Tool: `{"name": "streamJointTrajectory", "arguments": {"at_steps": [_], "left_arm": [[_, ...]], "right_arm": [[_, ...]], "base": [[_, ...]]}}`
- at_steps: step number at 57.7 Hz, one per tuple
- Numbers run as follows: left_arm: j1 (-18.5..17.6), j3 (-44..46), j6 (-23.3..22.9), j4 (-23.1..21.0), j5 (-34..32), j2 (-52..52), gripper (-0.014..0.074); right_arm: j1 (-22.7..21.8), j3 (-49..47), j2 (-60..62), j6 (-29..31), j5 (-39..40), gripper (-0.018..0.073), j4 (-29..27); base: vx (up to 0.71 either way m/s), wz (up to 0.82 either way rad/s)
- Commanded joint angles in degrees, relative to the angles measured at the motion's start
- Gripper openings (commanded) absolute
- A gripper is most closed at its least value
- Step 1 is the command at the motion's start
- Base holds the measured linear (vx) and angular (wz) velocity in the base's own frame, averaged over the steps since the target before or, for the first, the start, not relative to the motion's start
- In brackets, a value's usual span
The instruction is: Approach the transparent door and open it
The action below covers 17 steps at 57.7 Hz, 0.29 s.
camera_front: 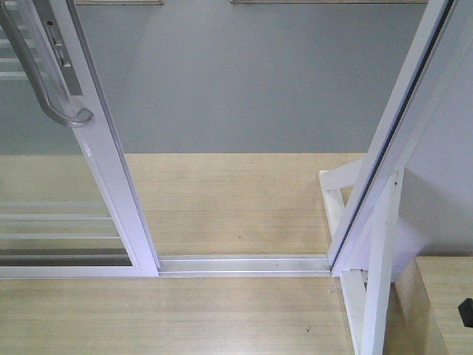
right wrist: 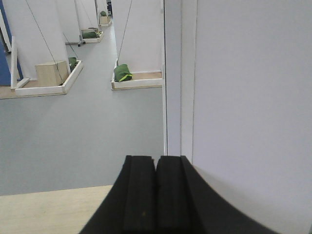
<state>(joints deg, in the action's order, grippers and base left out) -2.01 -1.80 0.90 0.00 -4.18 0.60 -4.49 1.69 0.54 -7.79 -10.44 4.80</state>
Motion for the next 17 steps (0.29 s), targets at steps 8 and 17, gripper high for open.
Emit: {"name": "streamJointTrajectory", "arguments": {"at_steps": [8,17], "left_arm": [[-0.29,-0.90,-0.37,-0.34,-4.68,0.85,-0.0006],[-0.29,-0.90,-0.37,-0.34,-4.68,0.85,-0.0006]], "right_arm": [[-0.17,0.29,0.92,0.31,4.74,-0.0009,0.15],[-0.17,0.29,0.92,0.31,4.74,-0.0009,0.15]], "base": [[0.00,0.00],[0.00,0.00]]}}
